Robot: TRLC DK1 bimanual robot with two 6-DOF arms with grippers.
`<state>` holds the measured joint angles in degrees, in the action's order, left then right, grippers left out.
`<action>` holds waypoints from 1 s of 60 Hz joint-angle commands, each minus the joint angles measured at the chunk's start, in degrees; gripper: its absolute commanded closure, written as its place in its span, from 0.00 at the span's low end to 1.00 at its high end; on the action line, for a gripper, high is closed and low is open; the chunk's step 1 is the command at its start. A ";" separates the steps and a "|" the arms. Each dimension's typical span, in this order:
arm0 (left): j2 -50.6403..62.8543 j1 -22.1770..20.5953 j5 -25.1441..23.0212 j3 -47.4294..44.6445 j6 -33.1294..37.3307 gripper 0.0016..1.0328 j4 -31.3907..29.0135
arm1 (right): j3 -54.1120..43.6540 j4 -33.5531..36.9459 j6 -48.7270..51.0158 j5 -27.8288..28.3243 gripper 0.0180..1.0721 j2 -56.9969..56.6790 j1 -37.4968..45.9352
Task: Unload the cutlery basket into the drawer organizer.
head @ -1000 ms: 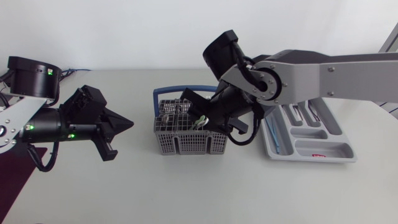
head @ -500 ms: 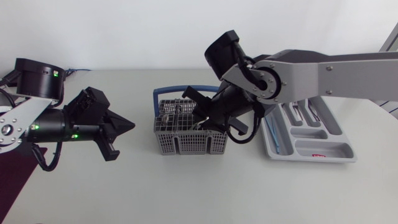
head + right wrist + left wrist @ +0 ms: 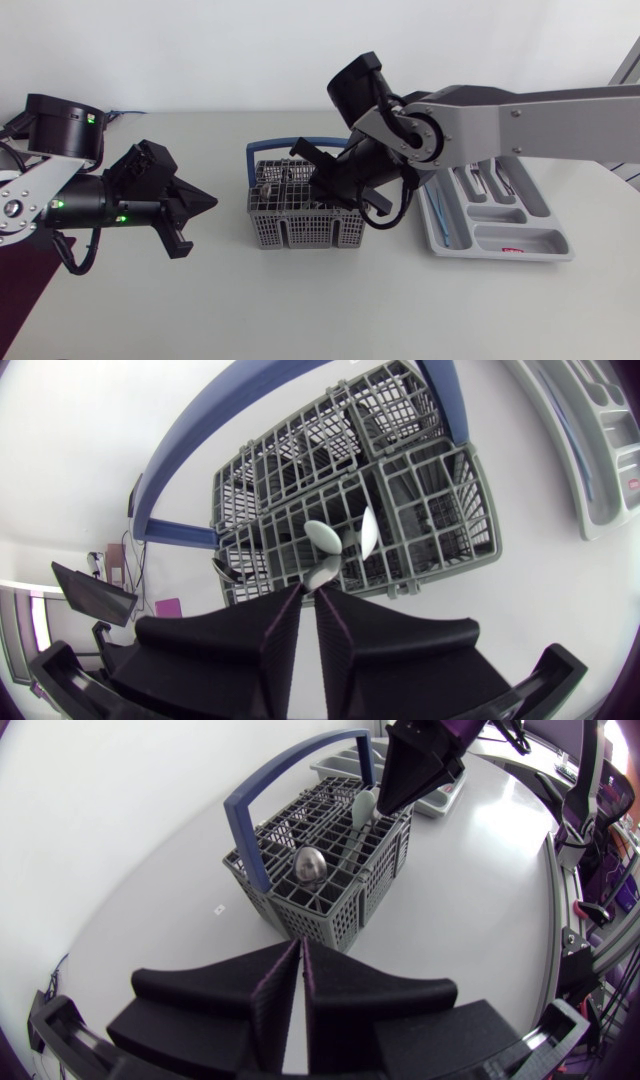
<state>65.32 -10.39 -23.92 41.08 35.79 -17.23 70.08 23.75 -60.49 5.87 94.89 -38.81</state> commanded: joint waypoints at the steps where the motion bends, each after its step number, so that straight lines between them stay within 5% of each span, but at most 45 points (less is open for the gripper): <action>1: 0.69 0.11 -0.51 -1.00 0.51 0.82 0.45 | -0.91 -0.46 -2.18 -0.86 0.85 0.65 0.75; 13: 0.77 0.11 -0.51 -0.74 0.68 0.82 0.45 | -1.09 -0.28 -2.18 -0.68 0.69 0.12 1.54; 33: 2.44 0.37 -0.95 -0.47 1.04 0.82 1.15 | -1.35 -0.46 -2.62 -0.42 0.70 0.38 2.42; 39: 3.41 0.37 -1.04 -0.39 1.12 0.82 1.77 | -1.35 -0.46 -2.70 -0.33 0.81 0.38 2.42; 60: 4.03 0.81 -1.57 -0.30 1.56 0.82 2.12 | -1.71 -1.95 -2.79 0.11 0.93 1.52 2.60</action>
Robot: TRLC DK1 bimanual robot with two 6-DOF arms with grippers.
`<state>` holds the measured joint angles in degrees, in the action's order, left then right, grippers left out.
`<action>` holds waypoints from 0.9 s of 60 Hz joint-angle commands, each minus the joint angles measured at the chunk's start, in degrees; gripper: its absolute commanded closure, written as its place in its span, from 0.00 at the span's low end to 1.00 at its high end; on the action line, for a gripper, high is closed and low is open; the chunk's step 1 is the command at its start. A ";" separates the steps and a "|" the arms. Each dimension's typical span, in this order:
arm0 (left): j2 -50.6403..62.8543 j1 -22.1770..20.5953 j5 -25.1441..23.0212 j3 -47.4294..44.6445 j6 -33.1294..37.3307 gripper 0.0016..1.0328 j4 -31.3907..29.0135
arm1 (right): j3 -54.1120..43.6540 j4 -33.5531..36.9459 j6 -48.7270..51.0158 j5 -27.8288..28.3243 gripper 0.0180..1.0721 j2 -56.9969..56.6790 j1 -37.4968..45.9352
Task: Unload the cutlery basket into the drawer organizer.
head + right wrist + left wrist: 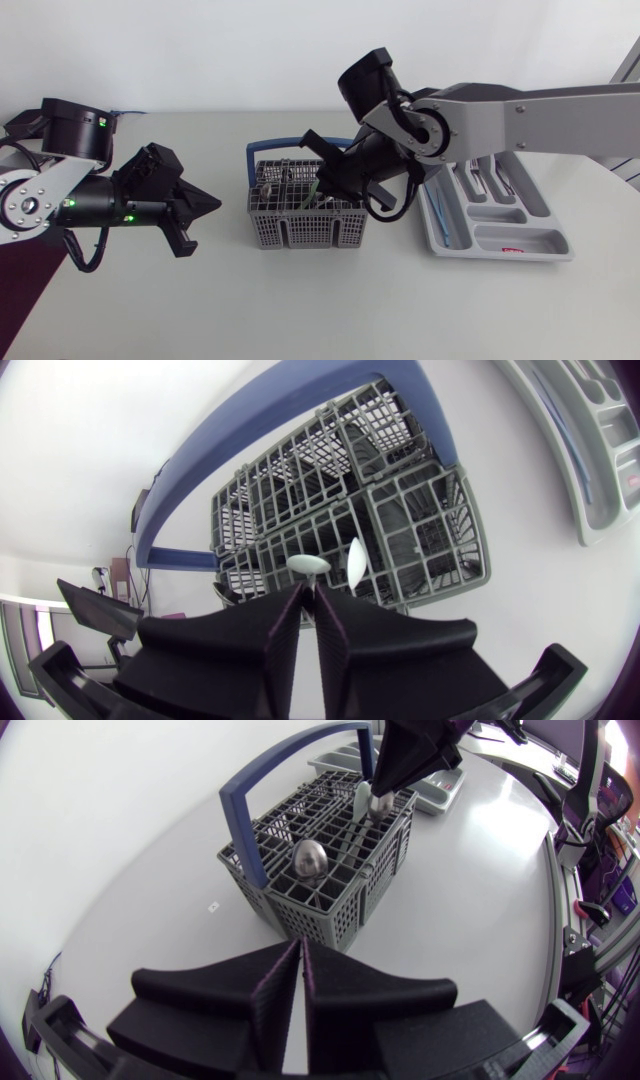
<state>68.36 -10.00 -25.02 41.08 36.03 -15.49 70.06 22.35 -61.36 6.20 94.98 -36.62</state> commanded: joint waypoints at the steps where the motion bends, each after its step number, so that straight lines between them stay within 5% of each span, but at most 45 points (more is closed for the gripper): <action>1: 0.99 0.42 -0.47 -0.30 1.32 0.82 0.37 | -1.86 -0.55 -1.92 -0.13 0.93 1.44 0.41; 54: 0.55 0.16 -0.56 -0.65 1.23 0.82 0.28 | -4.14 -0.11 -0.95 2.86 0.95 -5.51 2.17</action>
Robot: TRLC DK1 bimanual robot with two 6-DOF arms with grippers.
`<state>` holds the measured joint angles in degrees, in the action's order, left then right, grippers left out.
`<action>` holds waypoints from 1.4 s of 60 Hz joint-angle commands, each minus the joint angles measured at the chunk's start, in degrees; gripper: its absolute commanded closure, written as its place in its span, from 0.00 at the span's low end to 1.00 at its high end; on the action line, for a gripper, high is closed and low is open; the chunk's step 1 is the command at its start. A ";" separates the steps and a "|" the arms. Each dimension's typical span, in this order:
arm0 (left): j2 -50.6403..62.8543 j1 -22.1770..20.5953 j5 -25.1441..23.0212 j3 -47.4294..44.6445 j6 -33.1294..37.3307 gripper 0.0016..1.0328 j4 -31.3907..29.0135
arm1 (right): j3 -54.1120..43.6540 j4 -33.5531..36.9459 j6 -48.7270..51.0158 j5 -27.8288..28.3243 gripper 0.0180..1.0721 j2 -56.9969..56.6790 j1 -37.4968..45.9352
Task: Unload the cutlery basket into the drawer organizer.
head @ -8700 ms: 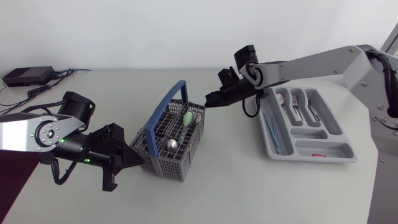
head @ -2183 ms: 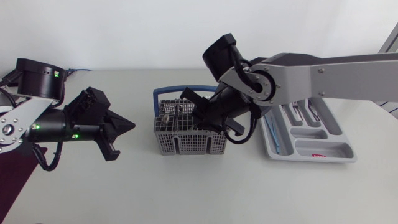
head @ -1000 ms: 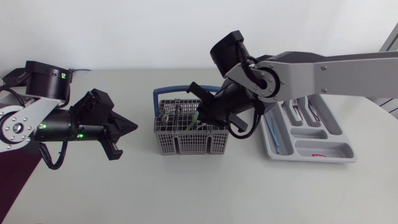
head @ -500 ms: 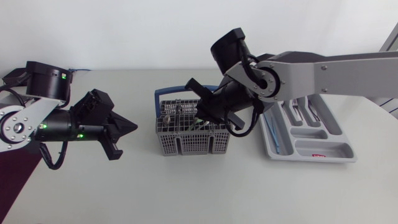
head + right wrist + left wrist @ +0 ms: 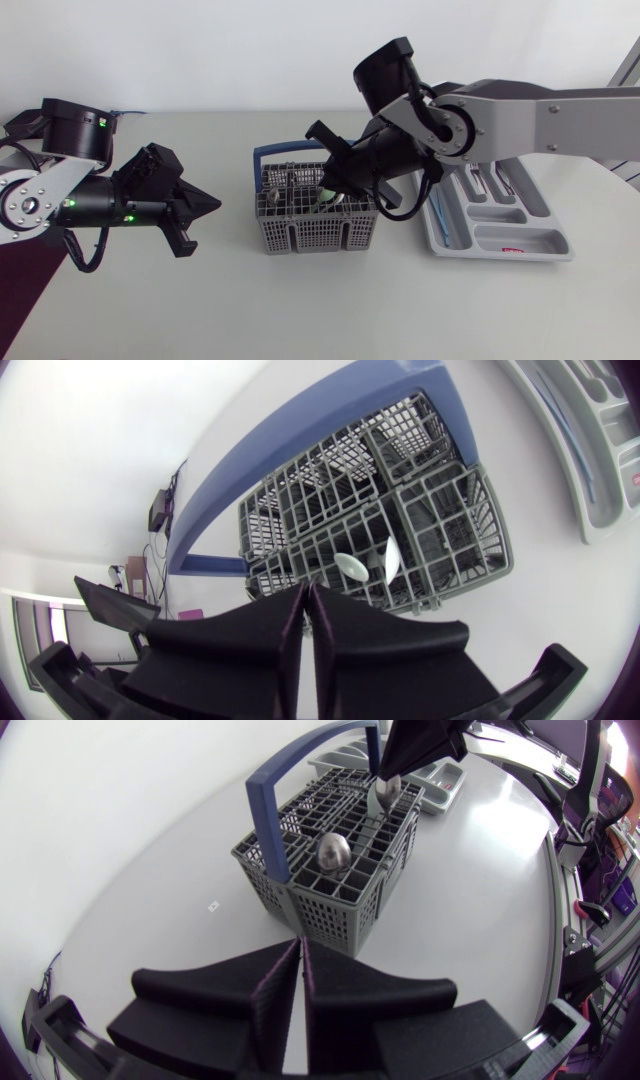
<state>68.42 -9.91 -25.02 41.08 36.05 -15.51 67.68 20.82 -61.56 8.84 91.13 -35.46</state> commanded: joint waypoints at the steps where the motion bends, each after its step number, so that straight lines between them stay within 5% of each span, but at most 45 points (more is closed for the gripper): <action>1: 0.48 0.07 -0.56 -0.65 1.21 0.82 0.30 | -1.85 1.42 -0.75 0.30 0.95 -1.75 1.19; 41: -0.04 -0.99 -0.47 0.23 0.69 0.82 -0.40 | -10.73 1.15 6.28 11.11 0.95 -10.62 9.01; 84: -2.15 -5.64 1.81 1.28 -1.60 0.82 -2.16 | -18.20 0.80 9.09 13.57 0.95 -27.68 9.62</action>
<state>67.35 -14.72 -23.64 41.10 35.73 -17.10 50.72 20.97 -53.47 22.31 65.54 -25.45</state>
